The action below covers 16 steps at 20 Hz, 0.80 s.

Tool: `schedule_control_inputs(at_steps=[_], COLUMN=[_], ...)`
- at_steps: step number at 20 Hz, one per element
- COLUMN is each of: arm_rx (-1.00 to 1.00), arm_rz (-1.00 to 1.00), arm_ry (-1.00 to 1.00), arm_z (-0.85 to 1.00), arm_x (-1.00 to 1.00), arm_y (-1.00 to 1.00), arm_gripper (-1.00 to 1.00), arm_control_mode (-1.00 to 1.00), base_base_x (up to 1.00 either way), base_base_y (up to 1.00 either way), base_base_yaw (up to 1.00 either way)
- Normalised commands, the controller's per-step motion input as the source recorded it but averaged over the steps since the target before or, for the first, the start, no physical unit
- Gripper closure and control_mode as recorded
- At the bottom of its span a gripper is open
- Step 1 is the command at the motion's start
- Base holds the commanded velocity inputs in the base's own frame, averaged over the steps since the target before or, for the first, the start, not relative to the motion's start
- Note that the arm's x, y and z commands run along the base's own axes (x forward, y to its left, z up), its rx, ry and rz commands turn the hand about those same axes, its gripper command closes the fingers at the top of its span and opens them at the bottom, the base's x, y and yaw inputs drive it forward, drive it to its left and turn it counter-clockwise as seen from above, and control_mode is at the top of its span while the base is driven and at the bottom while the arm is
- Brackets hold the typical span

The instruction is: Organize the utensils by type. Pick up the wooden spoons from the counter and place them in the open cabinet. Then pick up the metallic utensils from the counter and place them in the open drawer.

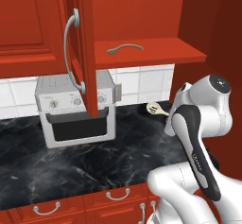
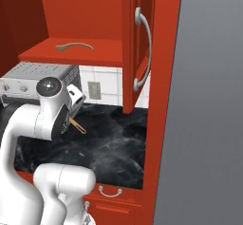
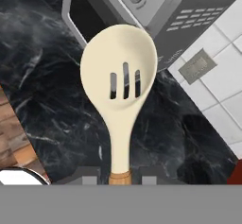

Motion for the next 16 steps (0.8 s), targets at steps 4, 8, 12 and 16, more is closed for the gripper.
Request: schedule_control_inputs(at_steps=[4,8,12,16], arm_rx=[0.00,0.00,0.00,0.00], arm_rz=[0.00,0.00,0.00,0.00], arm_ry=[0.00,0.00,0.00,0.00], arm_z=[0.00,0.00,0.00,0.00], arm_x=[0.00,0.00,0.00,0.00], arm_y=[0.00,0.00,0.00,0.00], arm_gripper=[1.00,1.00,1.00,1.00], arm_control_mode=[1.00,1.00,1.00,1.00], base_base_x=[0.06,0.00,0.00,0.00], base_base_y=[-0.03,0.00,0.00,0.00], base_base_yaw=[0.00,0.00,0.00,0.00])
